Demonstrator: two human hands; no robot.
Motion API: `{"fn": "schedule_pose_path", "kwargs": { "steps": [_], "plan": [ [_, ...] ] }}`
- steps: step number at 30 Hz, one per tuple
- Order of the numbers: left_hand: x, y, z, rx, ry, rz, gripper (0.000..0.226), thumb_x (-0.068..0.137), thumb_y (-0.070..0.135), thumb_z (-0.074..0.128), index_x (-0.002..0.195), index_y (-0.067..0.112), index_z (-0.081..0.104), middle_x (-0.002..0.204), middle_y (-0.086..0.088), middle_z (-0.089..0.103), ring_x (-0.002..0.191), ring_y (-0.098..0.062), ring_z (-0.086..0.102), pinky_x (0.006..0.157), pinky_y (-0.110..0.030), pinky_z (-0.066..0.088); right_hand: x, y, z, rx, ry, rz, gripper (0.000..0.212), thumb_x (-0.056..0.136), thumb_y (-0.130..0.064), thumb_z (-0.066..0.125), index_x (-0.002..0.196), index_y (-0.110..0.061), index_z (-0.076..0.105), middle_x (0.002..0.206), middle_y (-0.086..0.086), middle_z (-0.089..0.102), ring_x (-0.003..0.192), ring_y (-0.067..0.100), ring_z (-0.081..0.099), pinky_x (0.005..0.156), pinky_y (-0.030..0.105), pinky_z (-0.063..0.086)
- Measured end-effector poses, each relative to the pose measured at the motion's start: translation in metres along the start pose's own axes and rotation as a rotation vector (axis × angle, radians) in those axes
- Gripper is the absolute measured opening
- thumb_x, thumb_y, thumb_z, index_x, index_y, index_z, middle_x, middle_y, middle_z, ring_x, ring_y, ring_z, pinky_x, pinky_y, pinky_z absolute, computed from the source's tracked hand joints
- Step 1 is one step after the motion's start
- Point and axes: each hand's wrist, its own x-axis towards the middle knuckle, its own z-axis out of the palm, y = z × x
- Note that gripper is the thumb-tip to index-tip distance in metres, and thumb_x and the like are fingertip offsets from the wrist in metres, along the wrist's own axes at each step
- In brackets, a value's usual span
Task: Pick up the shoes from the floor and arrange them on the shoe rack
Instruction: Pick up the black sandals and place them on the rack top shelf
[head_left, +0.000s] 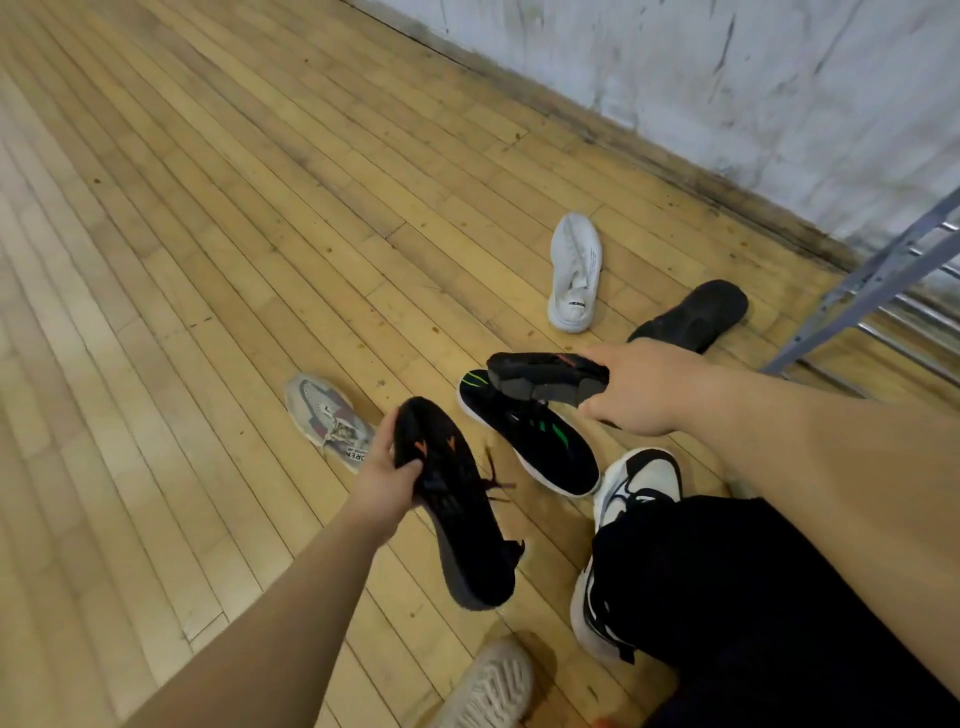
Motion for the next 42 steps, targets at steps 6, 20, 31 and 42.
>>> {"fn": "schedule_pose_path", "kwargs": {
  "steps": [6,20,31,42],
  "plan": [
    [-0.002,0.042,0.002,-0.056,-0.1,0.016,0.082,0.104,-0.01,0.043,0.157,0.051,0.031,0.124,0.0,0.075,0.104,-0.021,0.077,0.076,-0.046,0.063,-0.003,-0.005,-0.004,0.04,0.032,0.035,0.052,0.089,-0.045,0.061,0.139,-0.031,0.051,0.113,-0.001,0.063,0.105,0.026,0.058,0.092,0.04,0.051],
    [0.017,0.051,0.072,0.727,-0.043,0.182,0.089,0.097,0.042,0.067,0.164,0.043,0.01,0.162,-0.009,0.029,0.122,-0.026,0.052,0.088,-0.033,0.047,-0.019,0.031,-0.029,-0.029,0.127,0.164,0.059,0.098,-0.044,0.056,0.151,-0.029,0.036,0.126,0.012,0.056,0.111,0.034,0.057,0.087,0.04,0.046],
    [0.08,0.072,0.267,1.044,-0.372,0.336,0.097,0.09,0.055,0.07,0.162,0.05,0.005,0.171,-0.009,0.005,0.154,-0.038,0.024,0.119,-0.048,0.036,-0.03,0.113,-0.097,0.36,0.421,0.416,0.064,0.095,-0.041,0.066,0.152,-0.029,0.039,0.134,0.008,0.059,0.104,0.029,0.06,0.091,0.042,0.057],
    [0.146,0.037,0.338,1.157,-0.286,0.374,0.099,0.097,0.023,0.065,0.156,0.061,-0.005,0.163,-0.013,0.018,0.138,-0.037,0.035,0.113,-0.051,0.042,0.022,0.148,-0.085,0.39,0.289,0.505,0.072,0.096,-0.044,0.065,0.155,-0.028,0.029,0.143,0.012,0.051,0.089,0.029,0.067,0.077,0.041,0.063]
  ]
}}
